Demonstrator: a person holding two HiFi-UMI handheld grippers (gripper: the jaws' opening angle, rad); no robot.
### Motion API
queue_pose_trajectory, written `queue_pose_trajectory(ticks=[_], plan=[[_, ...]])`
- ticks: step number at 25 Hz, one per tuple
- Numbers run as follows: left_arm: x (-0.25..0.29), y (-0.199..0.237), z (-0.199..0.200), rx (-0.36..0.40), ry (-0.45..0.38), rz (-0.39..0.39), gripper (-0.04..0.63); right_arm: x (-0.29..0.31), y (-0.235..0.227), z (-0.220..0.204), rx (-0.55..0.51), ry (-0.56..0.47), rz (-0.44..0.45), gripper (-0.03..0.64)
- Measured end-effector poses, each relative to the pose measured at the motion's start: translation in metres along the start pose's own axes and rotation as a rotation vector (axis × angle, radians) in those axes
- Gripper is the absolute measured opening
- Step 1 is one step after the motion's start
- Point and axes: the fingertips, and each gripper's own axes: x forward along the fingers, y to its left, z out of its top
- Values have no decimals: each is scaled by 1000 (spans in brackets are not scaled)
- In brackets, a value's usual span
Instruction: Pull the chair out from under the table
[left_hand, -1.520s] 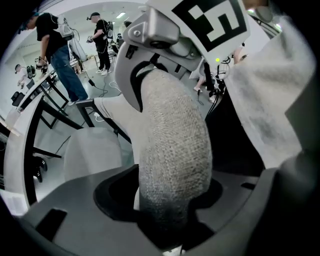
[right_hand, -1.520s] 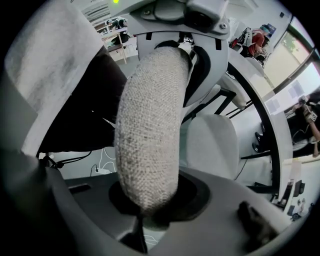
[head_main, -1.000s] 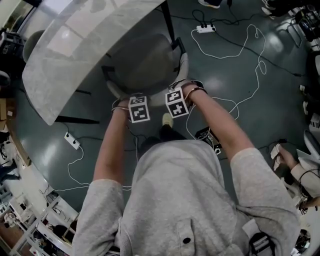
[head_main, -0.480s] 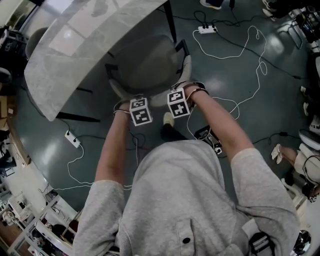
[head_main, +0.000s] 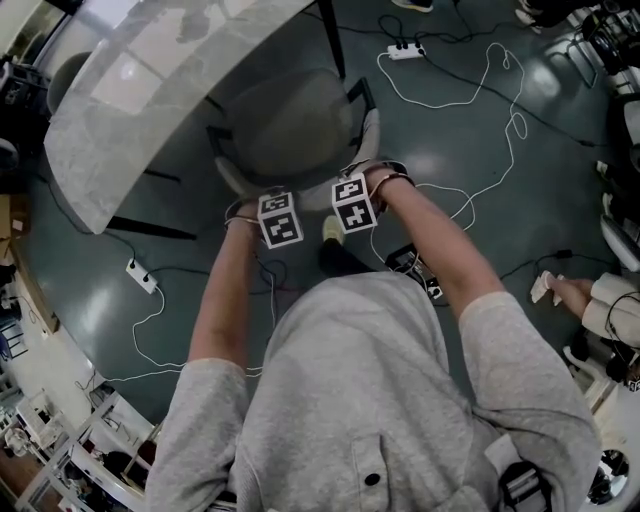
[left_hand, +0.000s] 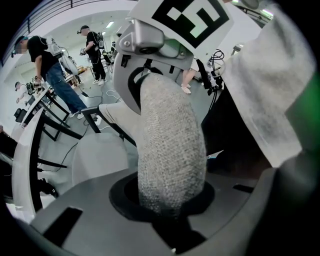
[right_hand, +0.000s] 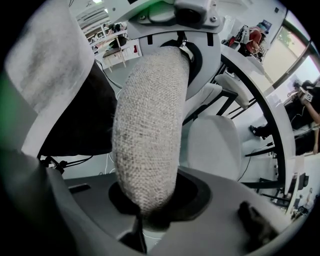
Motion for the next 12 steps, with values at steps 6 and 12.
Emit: queue_pose_trajectory(ticks=[6, 12], plan=[[3, -26, 1, 10, 3, 0, 100, 2, 27, 6, 3, 3, 16, 86], [4, -54, 0, 13, 6, -7, 100, 2, 54, 16, 2, 4, 25, 86]])
